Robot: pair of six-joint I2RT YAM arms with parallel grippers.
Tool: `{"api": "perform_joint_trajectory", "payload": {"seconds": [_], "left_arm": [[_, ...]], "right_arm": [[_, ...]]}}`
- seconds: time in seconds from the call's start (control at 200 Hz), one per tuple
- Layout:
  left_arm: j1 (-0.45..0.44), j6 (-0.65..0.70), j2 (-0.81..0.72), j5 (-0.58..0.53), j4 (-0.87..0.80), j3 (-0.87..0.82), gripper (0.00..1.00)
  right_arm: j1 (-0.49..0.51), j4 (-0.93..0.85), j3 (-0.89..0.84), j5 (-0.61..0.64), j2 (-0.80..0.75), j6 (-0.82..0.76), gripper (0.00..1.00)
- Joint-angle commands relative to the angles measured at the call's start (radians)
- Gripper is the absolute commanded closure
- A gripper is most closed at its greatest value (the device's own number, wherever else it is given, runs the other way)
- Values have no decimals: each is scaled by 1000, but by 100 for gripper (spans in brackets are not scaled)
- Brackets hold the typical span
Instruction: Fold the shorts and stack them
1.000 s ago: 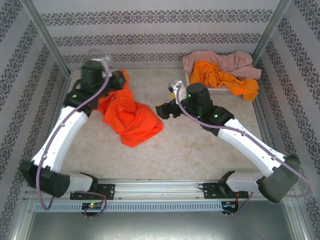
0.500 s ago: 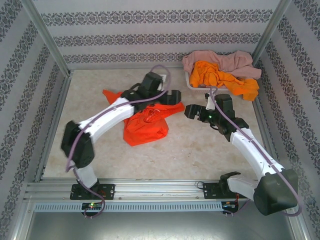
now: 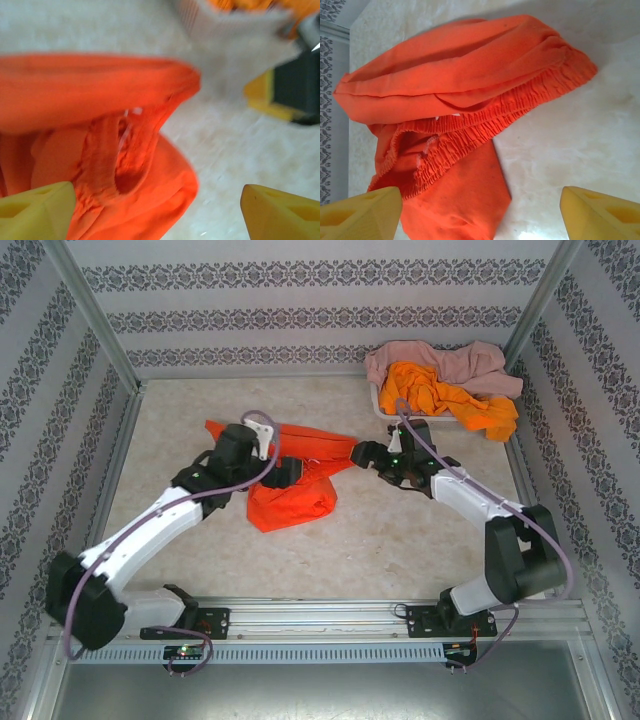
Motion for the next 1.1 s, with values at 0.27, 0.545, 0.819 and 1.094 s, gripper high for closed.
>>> {"api": "perform_joint_trajectory", "payload": {"seconds": [0.27,0.545,0.819,1.094], "left_arm": [[-46,128,148,-159,-41,10,25],[-47,126,221,-195,-22,-1,35],[-48,100,246,-292,9,-20,56],[-46,83,233,-308,52,-62,89]], "right_arm": [[-1,46,162,106,238,30,24],[-10,-25,200,140,322,-163,27],[-12,-72,256,207,381,-338,31],[11,-66,332,188,449,-491,34]]}}
